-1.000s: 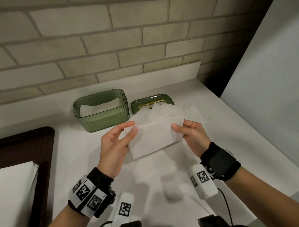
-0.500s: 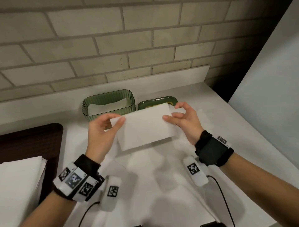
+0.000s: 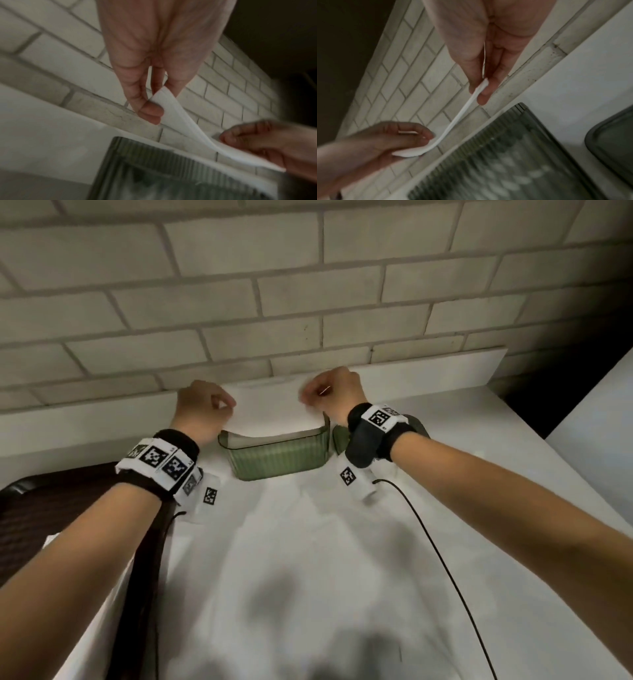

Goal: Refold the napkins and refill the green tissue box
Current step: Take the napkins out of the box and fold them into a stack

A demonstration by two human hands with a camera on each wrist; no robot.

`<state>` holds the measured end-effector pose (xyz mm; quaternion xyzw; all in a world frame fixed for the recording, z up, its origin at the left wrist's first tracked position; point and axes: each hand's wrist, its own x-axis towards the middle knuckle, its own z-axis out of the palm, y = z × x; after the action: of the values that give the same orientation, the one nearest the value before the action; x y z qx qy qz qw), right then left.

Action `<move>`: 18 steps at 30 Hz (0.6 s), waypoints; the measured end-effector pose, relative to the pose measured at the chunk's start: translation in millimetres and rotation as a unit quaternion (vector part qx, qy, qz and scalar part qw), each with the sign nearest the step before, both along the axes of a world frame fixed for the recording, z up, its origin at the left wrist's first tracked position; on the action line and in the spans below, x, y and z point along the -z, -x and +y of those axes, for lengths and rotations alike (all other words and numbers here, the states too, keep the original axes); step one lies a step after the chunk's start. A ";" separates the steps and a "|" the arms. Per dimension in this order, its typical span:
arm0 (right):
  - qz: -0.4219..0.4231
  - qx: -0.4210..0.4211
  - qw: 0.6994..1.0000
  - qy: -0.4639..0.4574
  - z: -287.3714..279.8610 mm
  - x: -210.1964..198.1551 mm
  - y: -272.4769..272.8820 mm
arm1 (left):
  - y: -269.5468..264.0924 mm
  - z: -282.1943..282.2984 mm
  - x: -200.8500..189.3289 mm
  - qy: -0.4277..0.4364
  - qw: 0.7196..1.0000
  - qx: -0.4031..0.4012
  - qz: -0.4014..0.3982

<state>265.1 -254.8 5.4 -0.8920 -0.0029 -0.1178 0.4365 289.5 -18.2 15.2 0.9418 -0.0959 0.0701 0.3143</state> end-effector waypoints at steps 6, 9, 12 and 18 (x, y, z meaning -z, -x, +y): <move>0.064 -0.049 0.926 0.369 11.2 14.5 -5.4 | -13.7 -6.8 31.3 -0.189 0.978 0.028 0.086; 0.072 -0.080 0.901 0.421 14.4 20.7 -4.5 | -5.9 -15.7 30.7 -0.262 0.960 0.055 0.082; 0.099 -0.102 0.887 0.440 16.4 19.2 -1.4 | 1.4 -24.6 27.4 -0.334 0.939 0.056 0.057; 0.047 -0.111 0.883 0.455 20.6 14.7 5.6 | 8.5 -30.6 17.3 -0.454 0.887 0.080 0.012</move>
<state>259.5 -234.2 -9.3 -0.9908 -0.1345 -0.0124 -0.0071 281.0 -48.8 -2.2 0.9717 -0.1882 -0.0172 -0.1418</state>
